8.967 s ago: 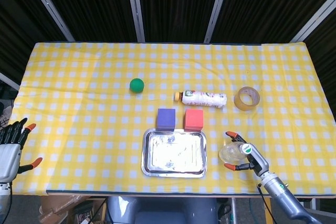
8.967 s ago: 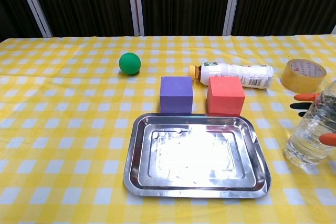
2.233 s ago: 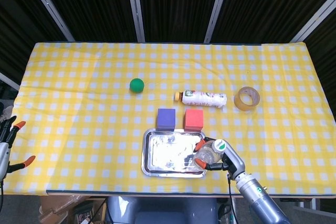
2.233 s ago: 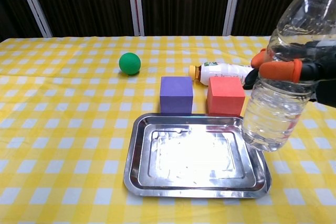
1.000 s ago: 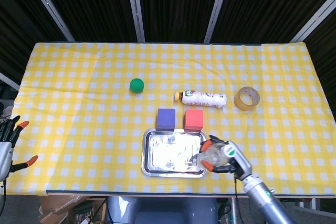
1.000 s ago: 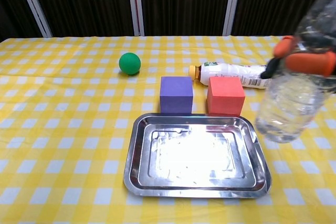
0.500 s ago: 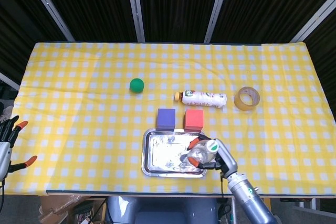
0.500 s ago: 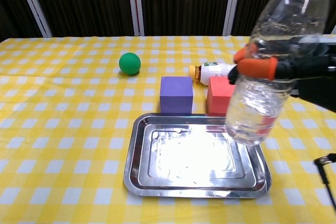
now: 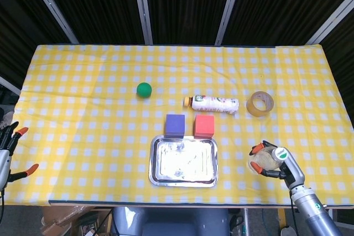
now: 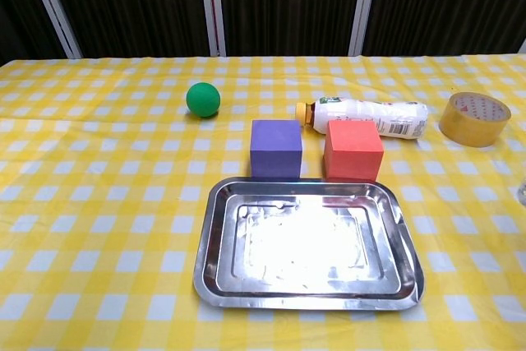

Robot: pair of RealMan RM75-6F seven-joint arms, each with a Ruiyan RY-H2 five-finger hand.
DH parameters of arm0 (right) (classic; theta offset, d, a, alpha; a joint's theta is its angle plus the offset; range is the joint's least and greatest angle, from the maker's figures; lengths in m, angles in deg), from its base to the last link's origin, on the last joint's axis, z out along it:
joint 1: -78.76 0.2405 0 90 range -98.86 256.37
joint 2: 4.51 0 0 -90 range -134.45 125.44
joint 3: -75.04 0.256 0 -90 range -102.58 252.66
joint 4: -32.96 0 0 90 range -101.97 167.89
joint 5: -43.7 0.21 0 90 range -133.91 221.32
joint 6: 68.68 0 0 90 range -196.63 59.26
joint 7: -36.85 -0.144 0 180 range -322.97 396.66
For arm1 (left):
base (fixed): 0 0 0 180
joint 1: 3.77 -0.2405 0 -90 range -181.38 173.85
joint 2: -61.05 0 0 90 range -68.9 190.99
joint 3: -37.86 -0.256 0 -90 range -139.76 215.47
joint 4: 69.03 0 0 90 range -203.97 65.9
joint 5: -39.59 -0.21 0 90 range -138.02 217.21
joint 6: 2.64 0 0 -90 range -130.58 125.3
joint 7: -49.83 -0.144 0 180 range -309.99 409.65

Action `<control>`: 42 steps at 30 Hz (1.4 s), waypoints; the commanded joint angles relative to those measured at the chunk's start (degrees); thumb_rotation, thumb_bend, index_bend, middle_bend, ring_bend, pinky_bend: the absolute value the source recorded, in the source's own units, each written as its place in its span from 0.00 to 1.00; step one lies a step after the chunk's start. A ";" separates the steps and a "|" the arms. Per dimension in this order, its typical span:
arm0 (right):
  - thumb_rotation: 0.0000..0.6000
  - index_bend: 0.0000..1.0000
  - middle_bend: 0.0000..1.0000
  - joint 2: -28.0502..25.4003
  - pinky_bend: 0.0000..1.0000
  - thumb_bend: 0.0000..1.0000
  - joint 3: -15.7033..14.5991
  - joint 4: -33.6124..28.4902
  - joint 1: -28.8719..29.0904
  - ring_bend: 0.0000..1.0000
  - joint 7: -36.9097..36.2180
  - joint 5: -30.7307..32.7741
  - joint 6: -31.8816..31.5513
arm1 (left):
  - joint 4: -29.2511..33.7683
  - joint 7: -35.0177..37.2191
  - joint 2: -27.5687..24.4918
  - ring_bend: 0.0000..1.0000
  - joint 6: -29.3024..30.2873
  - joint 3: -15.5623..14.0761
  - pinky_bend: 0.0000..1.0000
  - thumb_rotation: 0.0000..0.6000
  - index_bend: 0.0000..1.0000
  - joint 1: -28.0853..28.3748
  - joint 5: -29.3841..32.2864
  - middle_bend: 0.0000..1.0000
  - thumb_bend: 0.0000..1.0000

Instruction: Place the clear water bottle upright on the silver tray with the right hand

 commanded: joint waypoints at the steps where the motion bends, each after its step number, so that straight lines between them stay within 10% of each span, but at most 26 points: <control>1: 1.00 0.81 0.63 1.38 0.00 0.61 -1.02 -1.41 1.04 0.29 0.85 -2.15 1.19 | -0.12 0.06 0.02 0.00 -0.21 0.04 0.00 1.00 0.13 0.08 0.17 0.00 0.16; 11: 1.00 0.81 0.63 12.81 0.00 0.62 1.34 -10.00 7.36 0.29 16.58 6.02 5.60 | -0.46 0.94 -0.24 0.00 -0.30 0.02 0.00 1.00 0.13 0.13 0.00 0.00 0.16; 23: 1.00 0.81 0.63 31.19 0.00 0.64 4.40 -6.16 11.78 0.29 33.82 21.49 1.31 | -0.90 1.88 -0.42 0.00 -0.68 0.09 0.00 1.00 0.13 0.25 0.25 0.00 0.16; 42: 1.00 0.81 0.63 40.24 0.00 0.64 5.58 6.18 9.50 0.29 31.69 22.45 -2.04 | -1.03 1.65 -0.33 0.00 -0.94 0.15 0.00 1.00 0.13 0.40 0.52 0.00 0.16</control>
